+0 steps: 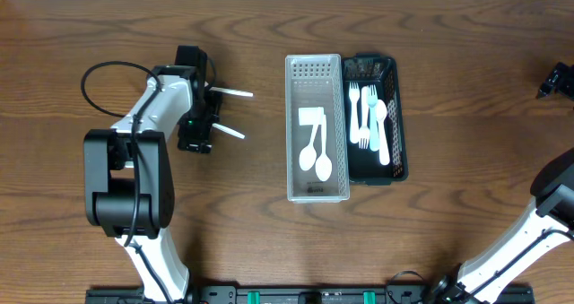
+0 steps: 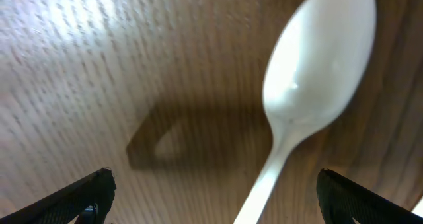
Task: Pack container
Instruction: 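Lower left gripper and close on the white spoon handle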
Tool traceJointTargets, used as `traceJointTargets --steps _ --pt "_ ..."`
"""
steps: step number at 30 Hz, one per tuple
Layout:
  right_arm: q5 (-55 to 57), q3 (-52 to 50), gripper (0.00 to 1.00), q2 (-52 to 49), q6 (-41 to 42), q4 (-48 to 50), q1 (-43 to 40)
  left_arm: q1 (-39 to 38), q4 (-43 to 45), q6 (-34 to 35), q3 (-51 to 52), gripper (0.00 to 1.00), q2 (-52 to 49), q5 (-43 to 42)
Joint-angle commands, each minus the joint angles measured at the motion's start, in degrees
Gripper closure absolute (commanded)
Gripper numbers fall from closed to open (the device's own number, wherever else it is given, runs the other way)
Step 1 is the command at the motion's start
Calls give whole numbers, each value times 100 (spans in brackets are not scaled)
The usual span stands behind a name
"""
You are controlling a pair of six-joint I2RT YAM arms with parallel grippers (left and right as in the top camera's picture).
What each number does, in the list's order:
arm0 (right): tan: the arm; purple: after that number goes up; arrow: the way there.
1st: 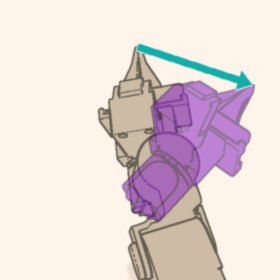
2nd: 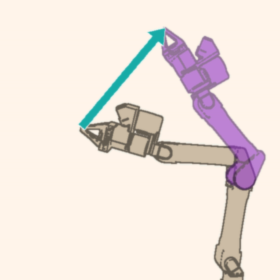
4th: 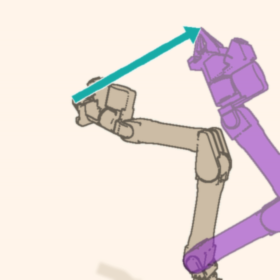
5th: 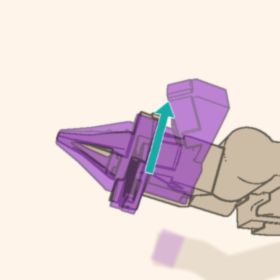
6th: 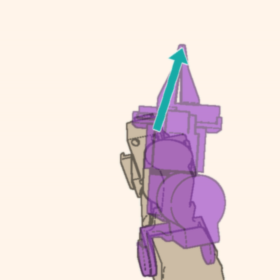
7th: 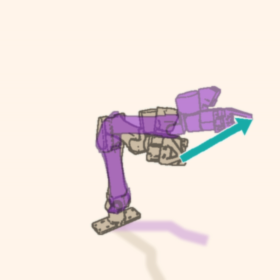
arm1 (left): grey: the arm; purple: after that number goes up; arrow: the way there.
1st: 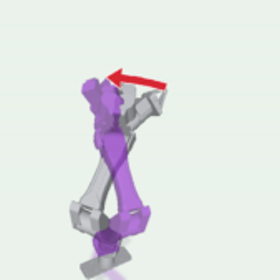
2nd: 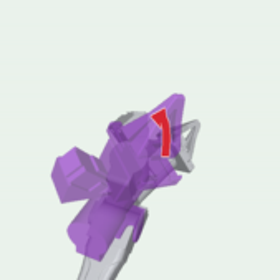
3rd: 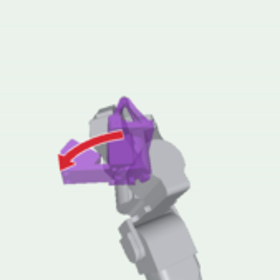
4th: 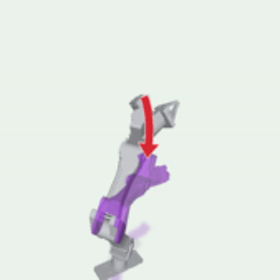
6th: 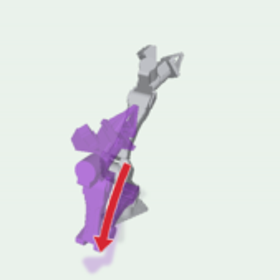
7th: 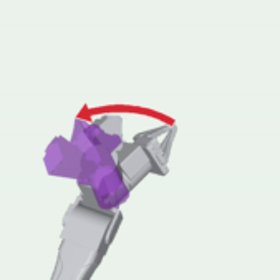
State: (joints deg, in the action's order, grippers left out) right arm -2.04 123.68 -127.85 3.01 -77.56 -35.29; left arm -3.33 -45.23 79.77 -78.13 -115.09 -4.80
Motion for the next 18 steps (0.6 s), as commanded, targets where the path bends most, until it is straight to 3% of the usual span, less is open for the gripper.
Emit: traceJointTargets --steps 1,18 --pt "13 -11 1 140 81 0 4 70 -122 149 109 1 -66 -26" --pt "13 -11 1 140 81 -2 4 81 -192 151 109 0 -66 -37"
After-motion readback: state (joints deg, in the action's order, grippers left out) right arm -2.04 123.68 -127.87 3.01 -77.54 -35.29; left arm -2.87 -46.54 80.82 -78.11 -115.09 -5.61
